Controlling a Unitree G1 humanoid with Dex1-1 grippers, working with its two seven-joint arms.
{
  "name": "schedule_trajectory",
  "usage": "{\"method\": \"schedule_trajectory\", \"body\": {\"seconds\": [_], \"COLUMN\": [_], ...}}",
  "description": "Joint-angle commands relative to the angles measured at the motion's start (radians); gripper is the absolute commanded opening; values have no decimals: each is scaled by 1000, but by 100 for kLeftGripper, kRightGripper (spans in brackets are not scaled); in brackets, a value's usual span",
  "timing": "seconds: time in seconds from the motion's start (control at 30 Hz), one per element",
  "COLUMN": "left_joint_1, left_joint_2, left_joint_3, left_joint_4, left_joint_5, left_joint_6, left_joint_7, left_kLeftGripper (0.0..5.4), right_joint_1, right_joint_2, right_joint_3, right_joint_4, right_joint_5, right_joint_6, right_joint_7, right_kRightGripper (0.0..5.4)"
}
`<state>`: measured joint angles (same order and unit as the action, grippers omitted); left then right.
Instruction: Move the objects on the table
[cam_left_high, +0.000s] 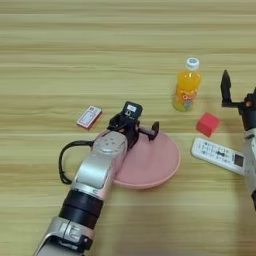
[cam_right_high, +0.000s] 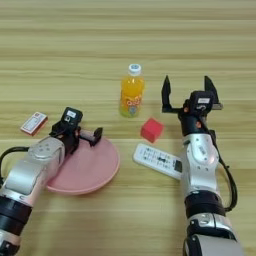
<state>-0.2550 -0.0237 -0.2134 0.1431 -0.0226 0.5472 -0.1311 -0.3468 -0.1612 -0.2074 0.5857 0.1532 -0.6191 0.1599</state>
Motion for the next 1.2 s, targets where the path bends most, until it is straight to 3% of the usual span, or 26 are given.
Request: {"method": "schedule_trajectory", "body": {"seconds": [0.03, 0.33, 0.9, 1.0, 1.1, 1.2], "left_joint_1": [48, 18, -18, -16, -14, -21], "left_joint_2": [23, 45, 56, 50, 11, 12], "left_joint_3": [-8, -37, -20, -13, 34, 42], "left_joint_4": [43, 9, -59, -60, -69, -72], "left_joint_5": [30, 74, 73, 67, 12, 17], "left_joint_6": [53, -40, -39, -44, 3, -20], "left_joint_7": [11, -1, -18, -13, -9, -4], "left_kLeftGripper": [539, 539, 539, 539, 539, 539], "right_joint_1": [-24, -25, -29, -30, -30, -31], "right_joint_2": [-8, -8, -3, -3, -3, -4], "right_joint_3": [-1, -1, 0, 0, 0, 0], "right_joint_4": [8, 10, 13, 15, 16, 17], "right_joint_5": [-3, -4, -8, -8, -8, -9], "right_joint_6": [3, 3, 3, 2, 1, 0], "right_joint_7": [0, -1, -4, -5, -5, -5], "right_kRightGripper": [540, 540, 540, 540, 540, 540]}}
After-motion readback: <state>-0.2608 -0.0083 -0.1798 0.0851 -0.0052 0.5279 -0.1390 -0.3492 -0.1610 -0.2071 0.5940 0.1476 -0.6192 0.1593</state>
